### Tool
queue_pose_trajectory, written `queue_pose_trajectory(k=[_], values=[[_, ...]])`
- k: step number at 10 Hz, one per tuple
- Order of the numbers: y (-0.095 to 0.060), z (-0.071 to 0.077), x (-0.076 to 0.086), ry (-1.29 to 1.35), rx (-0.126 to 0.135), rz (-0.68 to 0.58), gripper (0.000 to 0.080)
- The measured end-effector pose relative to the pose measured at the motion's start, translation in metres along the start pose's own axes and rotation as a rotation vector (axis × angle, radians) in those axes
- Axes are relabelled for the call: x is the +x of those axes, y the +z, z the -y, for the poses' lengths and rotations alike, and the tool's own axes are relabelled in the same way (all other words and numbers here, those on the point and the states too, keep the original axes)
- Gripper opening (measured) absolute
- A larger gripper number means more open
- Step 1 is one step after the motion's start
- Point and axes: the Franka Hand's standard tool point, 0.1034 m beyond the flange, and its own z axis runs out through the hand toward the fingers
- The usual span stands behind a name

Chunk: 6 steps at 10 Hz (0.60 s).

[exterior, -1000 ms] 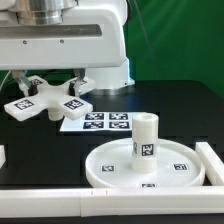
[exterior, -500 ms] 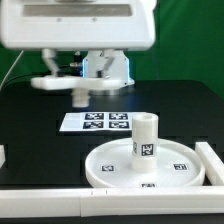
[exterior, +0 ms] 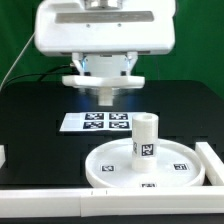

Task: Assemble round table

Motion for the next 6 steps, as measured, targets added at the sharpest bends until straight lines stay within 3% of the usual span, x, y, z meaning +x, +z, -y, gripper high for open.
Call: queue_pose_trajectory(k=[1, 3, 6], values=[[-0.005, 0.021, -0.009, 0.030, 0.026, 0.067, 0.0442], [-0.009, 0.048, -0.014, 0.072, 0.047, 0.141, 0.0442], [-0.007, 0.044, -0.014, 0.054, 0.038, 0.136, 0.0442]])
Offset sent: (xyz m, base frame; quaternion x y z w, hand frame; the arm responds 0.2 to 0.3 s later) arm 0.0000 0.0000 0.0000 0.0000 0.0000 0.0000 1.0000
